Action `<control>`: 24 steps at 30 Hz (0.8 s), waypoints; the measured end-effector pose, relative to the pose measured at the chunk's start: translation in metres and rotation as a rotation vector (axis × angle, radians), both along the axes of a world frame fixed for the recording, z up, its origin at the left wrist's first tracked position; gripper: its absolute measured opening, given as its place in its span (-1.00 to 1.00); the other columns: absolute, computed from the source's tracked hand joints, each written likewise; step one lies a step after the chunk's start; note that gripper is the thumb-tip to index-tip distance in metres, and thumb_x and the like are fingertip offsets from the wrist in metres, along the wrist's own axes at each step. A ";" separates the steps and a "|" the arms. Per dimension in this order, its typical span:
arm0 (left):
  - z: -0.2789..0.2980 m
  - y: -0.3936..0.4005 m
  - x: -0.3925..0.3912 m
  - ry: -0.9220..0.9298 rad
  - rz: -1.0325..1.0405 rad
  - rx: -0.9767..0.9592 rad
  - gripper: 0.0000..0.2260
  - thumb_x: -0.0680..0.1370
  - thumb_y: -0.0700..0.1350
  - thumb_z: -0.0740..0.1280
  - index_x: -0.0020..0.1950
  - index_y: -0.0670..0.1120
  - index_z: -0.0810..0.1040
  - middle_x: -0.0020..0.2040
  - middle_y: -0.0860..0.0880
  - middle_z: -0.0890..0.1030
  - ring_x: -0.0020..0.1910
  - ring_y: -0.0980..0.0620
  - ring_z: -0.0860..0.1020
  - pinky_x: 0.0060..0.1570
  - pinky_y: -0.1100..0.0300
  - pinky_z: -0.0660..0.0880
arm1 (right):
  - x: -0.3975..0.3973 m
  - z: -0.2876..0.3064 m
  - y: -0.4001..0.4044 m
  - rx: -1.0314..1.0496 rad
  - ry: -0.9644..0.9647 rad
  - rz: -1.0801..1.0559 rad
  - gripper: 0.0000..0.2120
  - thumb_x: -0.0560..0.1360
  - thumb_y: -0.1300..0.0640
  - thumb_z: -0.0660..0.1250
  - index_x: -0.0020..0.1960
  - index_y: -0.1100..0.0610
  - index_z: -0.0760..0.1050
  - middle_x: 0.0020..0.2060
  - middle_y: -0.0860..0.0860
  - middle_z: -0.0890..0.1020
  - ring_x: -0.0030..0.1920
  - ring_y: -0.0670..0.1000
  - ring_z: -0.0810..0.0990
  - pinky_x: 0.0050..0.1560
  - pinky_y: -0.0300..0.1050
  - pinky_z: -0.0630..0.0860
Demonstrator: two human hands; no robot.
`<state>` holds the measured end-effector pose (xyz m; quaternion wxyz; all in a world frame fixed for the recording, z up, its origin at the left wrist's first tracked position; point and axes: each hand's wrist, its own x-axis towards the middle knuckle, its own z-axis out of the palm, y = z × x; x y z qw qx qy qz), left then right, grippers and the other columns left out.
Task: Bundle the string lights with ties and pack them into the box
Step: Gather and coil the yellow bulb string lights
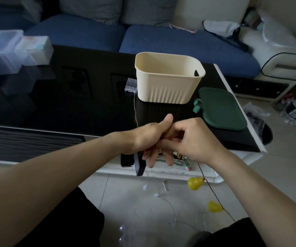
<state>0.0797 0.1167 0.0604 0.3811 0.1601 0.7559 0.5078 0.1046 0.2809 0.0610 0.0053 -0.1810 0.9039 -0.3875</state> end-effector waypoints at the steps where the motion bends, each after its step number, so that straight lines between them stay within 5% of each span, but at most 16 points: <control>1: 0.001 0.000 0.001 0.019 -0.015 0.002 -0.30 0.65 0.25 -0.23 -0.06 -0.15 0.57 -0.16 -0.28 0.69 -0.63 -0.02 0.42 -0.62 0.24 0.26 | -0.001 0.000 0.001 -0.006 0.014 -0.017 -0.82 0.33 0.02 0.63 -0.25 0.08 0.67 -0.40 -0.03 0.69 -0.36 -0.05 0.66 -0.32 -0.17 0.58; 5: 0.001 -0.002 -0.002 0.015 -0.078 -0.020 -0.28 0.67 0.21 -0.17 -0.24 -0.12 0.66 -0.38 -0.19 0.63 -0.69 0.05 0.27 -0.61 0.26 0.17 | -0.004 0.004 0.009 -0.055 -0.041 0.000 -0.76 0.27 -0.01 0.66 -0.30 0.10 0.66 -0.41 -0.02 0.69 -0.36 -0.03 0.68 -0.31 -0.10 0.61; 8: 0.002 -0.007 -0.002 0.006 -0.104 -0.030 -0.33 0.69 0.15 -0.12 0.06 -0.36 0.58 -0.51 -0.11 0.54 -0.69 0.07 0.21 -0.60 0.23 0.16 | -0.011 0.003 0.020 -0.052 -0.120 0.028 -0.71 0.26 -0.07 0.64 -0.27 0.11 0.66 -0.42 -0.01 0.68 -0.40 -0.09 0.62 -0.36 -0.16 0.52; 11: 0.005 -0.012 -0.003 0.039 -0.123 -0.031 -0.50 0.71 0.05 0.04 -0.09 -0.15 0.69 -0.57 -0.05 0.43 -0.64 0.07 0.20 -0.51 0.11 0.07 | -0.019 0.001 0.034 -0.073 -0.164 0.023 -0.71 0.27 -0.10 0.59 -0.27 0.11 0.65 -0.44 0.00 0.64 -0.44 -0.14 0.50 -0.39 -0.28 0.41; 14: 0.007 -0.015 -0.007 -0.007 -0.095 -0.006 -0.57 0.70 0.01 0.09 -0.07 -0.19 0.65 -0.60 -0.04 0.32 -0.62 0.04 0.16 -0.46 0.03 0.01 | -0.023 -0.002 0.045 -0.122 -0.129 -0.016 -0.71 0.29 -0.10 0.56 -0.27 0.13 0.65 -0.44 -0.01 0.63 -0.42 -0.16 0.50 -0.38 -0.34 0.39; 19: 0.009 -0.014 -0.011 -0.194 0.059 0.248 -0.60 0.68 -0.04 0.07 -0.35 -0.10 0.37 -0.64 -0.02 0.19 -0.71 0.07 0.09 -0.59 0.25 -0.05 | -0.029 -0.007 0.054 -0.191 -0.148 -0.069 -0.71 0.36 -0.12 0.50 -0.26 0.13 0.65 -0.51 -0.01 0.57 -0.45 -0.10 0.49 -0.38 -0.29 0.40; 24: 0.012 -0.013 -0.012 -0.289 0.267 0.493 -0.62 0.67 0.00 0.06 -0.31 -0.09 0.32 -0.63 0.01 0.18 -0.72 0.09 0.08 -0.65 0.29 -0.02 | -0.028 -0.011 0.060 -0.116 -0.264 -0.053 -0.63 0.52 -0.14 0.35 -0.25 0.12 0.68 -0.50 -0.08 0.53 -0.46 -0.16 0.45 -0.38 -0.38 0.38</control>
